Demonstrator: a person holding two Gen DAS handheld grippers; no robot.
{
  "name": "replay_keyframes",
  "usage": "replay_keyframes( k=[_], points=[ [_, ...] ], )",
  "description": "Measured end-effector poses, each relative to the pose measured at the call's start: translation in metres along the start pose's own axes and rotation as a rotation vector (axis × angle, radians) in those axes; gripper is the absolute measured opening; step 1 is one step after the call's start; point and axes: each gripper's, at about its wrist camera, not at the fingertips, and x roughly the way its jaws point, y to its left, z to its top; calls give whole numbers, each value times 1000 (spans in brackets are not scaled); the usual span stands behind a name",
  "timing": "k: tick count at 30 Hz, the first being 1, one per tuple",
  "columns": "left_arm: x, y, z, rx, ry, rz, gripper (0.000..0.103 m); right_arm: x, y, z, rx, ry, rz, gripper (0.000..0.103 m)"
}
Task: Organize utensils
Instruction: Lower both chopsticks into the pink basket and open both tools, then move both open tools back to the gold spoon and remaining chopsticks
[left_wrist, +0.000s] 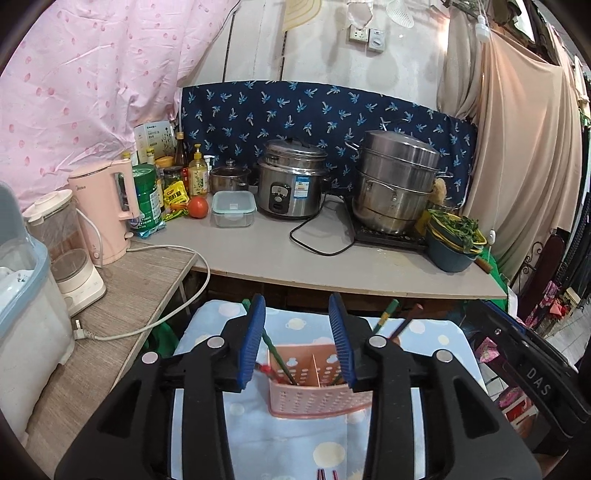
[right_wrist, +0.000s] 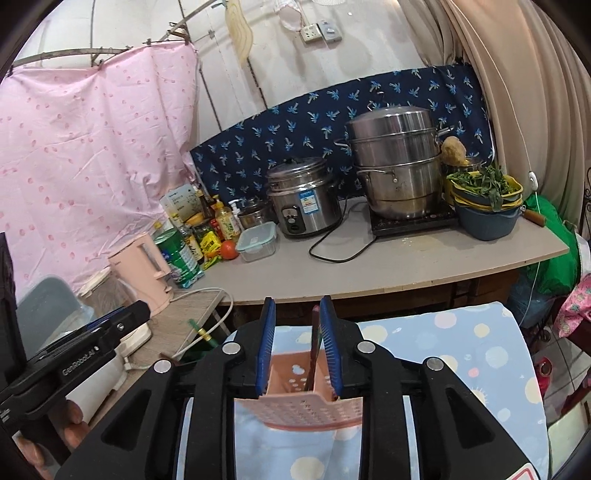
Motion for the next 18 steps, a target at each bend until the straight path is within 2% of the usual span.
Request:
replay_keyframes(
  k=[4,7,18],
  points=[
    [-26,1,-19,3,42,-7,36,-29,7,-28,-23,47,9,31],
    [-42,3,-43,14,85,-16,37,-50,12,-62,-45,99,2,31],
    [-74,15,-164,64,246,-17,37,-93,-4,-195,4,293,-29,31]
  ],
)
